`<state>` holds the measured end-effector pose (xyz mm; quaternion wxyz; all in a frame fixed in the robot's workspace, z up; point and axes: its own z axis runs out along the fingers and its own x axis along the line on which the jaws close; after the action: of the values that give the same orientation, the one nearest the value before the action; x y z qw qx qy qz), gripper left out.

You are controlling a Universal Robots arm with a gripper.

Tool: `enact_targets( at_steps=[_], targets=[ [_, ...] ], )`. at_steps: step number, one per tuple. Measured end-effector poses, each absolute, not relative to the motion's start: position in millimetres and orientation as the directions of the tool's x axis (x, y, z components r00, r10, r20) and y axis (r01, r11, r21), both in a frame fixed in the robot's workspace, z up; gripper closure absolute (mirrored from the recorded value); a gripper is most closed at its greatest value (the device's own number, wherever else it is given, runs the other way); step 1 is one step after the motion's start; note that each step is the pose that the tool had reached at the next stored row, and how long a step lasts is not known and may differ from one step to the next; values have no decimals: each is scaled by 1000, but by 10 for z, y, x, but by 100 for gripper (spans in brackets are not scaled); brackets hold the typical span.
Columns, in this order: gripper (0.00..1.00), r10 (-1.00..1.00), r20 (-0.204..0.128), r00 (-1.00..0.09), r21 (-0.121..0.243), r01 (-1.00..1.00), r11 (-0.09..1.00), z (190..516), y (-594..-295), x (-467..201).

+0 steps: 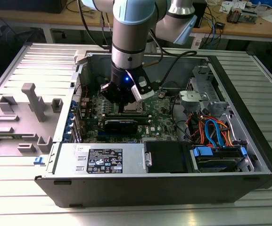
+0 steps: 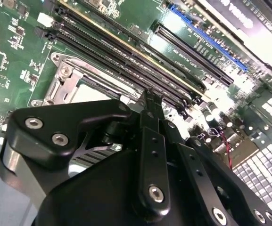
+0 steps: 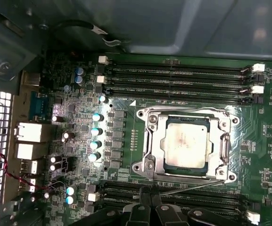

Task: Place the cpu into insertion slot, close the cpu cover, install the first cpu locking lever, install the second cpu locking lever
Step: 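Install the second cpu locking lever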

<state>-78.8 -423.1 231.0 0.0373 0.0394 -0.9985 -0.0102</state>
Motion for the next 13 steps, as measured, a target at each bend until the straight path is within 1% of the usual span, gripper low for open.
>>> enact_targets(
  at_steps=[13],
  targets=[
    [89,-90,74,-993,23,-88,996,2285,-4269,-839]
  ],
)
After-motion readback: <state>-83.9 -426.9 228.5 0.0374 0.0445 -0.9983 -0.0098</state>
